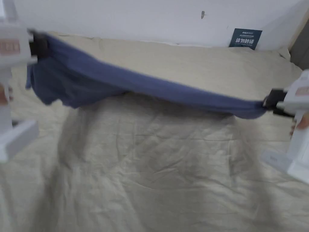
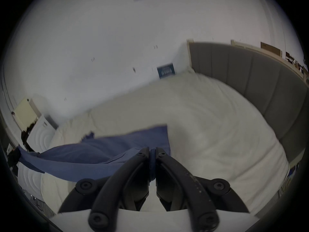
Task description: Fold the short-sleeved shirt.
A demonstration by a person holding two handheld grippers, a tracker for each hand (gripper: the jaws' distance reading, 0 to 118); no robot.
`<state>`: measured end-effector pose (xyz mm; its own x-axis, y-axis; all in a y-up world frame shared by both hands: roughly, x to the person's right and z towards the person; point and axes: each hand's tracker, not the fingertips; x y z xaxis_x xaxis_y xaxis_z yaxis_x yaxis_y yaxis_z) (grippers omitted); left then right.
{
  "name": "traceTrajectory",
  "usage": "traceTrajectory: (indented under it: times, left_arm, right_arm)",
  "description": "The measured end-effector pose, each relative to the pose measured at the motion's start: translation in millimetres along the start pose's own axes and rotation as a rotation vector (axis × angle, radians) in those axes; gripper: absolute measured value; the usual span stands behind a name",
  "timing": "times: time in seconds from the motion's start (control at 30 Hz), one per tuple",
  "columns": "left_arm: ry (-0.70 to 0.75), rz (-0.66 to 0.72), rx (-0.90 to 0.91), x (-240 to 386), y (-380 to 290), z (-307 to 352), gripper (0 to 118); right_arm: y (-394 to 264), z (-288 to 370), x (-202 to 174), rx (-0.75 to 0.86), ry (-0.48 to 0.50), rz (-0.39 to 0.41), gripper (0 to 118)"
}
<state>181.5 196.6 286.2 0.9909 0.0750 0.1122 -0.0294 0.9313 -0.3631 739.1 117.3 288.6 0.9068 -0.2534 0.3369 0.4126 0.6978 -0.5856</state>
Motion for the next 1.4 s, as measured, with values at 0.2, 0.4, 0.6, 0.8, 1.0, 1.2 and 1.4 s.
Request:
traceTrajectory:
  times: [0.2, 0.4, 0.6, 0.8, 1.0, 1.2, 1.4]
  left_arm:
    - [0.018, 0.031, -0.271, -28, -146, 29, 1]
    - [0.055, 0.062, -0.386, -25, -228, 72, 1]
    - [0.082, 0.11, -0.42, -29, -252, 99, 3]
    - [0.134, 0.084, -0.366, -35, -244, 120, 118]
    - [0.169, 0.088, -0.132, -38, -200, 152, 118]
    - [0.14, -0.009, 0.22, 17, -154, 181, 118]
    - [0.074, -0.063, 0.279, 53, -143, 185, 118]
  right_arm:
    - [-102, 5, 57, -0.118, -0.026, -0.04, 9]
    - [-168, 33, 72, -0.16, -0.049, 0.056, 9]
    - [-201, 62, 82, -0.149, -0.026, 0.074, 22]
    - [-210, 110, 95, -0.1, -0.095, 0.111, 118]
    - [-186, 182, 70, 0.089, -0.088, 0.272, 118]
    - [-187, 238, 10, 0.373, 0.023, 0.38, 118]
    - [-214, 247, -32, 0.448, 0.055, 0.363, 118]
